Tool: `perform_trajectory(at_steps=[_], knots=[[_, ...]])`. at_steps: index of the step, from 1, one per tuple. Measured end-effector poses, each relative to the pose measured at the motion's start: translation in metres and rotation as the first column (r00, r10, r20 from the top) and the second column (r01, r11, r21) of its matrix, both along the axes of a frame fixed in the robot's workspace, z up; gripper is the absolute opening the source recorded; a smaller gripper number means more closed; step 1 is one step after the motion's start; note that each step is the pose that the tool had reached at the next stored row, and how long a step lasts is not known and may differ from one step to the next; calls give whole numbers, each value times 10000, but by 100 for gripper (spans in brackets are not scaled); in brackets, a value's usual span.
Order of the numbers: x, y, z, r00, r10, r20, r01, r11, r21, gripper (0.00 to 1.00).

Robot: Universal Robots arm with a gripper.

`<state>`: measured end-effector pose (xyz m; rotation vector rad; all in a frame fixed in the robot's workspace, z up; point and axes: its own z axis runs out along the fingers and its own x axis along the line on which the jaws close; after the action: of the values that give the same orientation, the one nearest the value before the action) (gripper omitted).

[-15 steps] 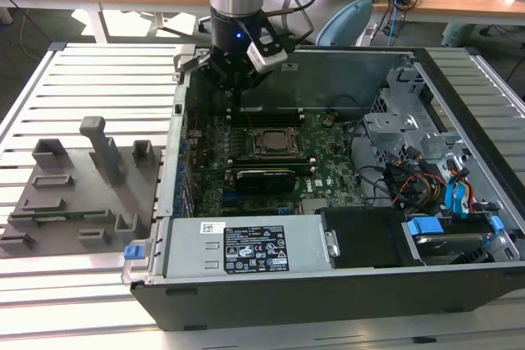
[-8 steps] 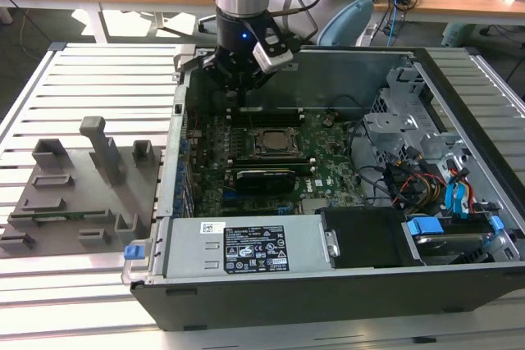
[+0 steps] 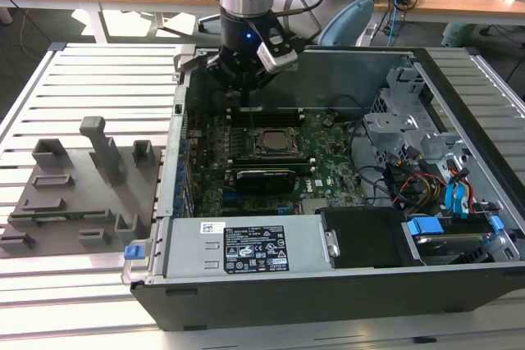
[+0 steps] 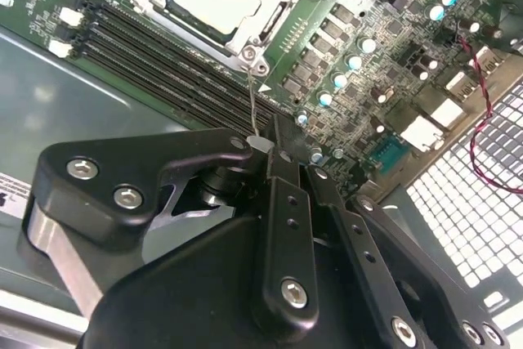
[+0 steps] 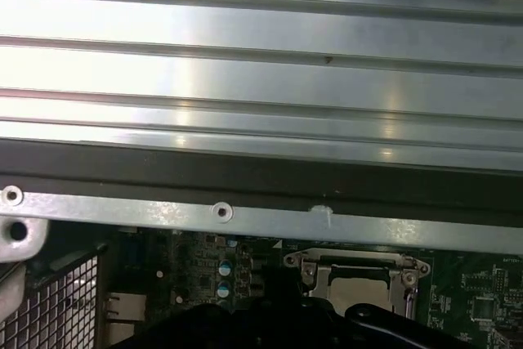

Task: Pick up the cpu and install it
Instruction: 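Install the first cpu locking lever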

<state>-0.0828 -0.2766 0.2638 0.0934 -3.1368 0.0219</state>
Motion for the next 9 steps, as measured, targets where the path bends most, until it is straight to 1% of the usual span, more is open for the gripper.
perform_trajectory(at_steps=[6,9], knots=[[61,0,-2,10000,0,-1,0,10000,0,11],[113,0,-4,10000,1,-1,-1,10000,0,11]])
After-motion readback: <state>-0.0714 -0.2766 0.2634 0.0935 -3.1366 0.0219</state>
